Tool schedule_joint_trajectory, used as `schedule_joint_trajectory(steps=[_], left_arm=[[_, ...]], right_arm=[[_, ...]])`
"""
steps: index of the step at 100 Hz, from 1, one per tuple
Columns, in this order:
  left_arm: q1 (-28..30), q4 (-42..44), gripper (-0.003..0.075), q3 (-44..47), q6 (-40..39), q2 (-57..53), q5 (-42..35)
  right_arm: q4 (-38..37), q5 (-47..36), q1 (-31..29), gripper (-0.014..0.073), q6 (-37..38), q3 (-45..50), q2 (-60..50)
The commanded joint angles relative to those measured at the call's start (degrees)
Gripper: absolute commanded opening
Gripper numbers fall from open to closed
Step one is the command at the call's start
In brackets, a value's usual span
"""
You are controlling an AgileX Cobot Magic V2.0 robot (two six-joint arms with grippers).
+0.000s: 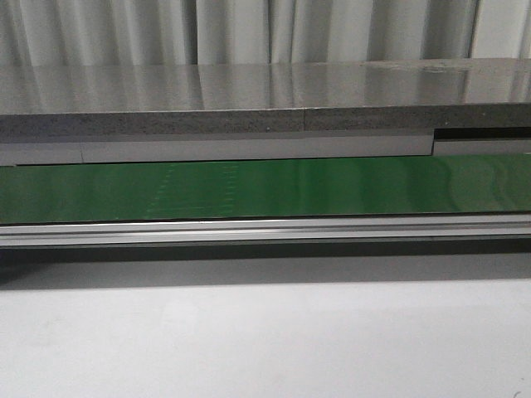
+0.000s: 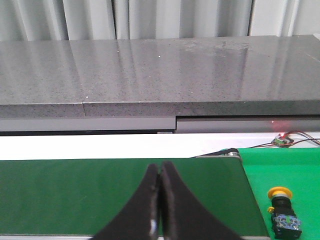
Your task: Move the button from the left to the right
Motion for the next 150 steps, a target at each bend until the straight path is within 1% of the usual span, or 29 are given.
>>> schedule_joint_trajectory(steps=[1,59,71,81,96,110,131,150], left_arm=[[-0.46,-0.68,-0.0020,-1.50,-0.15,0.53,-4.39],[-0.46,-0.68,-0.0021,-1.50,-0.15,0.53,-4.39],[-0.46,-0.68,-0.0021,-1.50,-0.15,0.53,-4.39],[-0.46,-0.68,-0.0021,-1.50,-0.15,0.53,-4.39],[-0.46,-0.68,-0.0020,-1.50,-0.15,0.53,-4.39],[-0.46,-0.68,-0.0021,-1.50,-0.15,0.53,-4.39],[-0.46,-0.68,-0.0021,-1.50,-0.15,0.53,-4.39],[-0.46,-0.68,-0.0021,-1.50,-0.15,0.53,-4.39]], right_arm=[[0.23,-3.90,0.19,-0.0068,-0.09,-1.42,0.13],[0.16,-3.71,0.64,-0.0068,0.12,-1.40,-0.12],[-2.24,-3.58,2.23,-0.0068,0.79,-0.30,-2.90],[-4.93,-3.78,4.54,-0.0068,3.17,1.95,-6.66],[-5.20,-4.56,7.06,-0.0068,5.78,7.21,-12.35],[-7.46,-5.71,7.11,-0.0068,8.95,12.40,-17.75],[-8.48,-6.02,7.11,-0.0068,9.47,18.24,-25.56],[-8.72,-7.89,7.11,-0.0068,9.80,21.61,-26.10]])
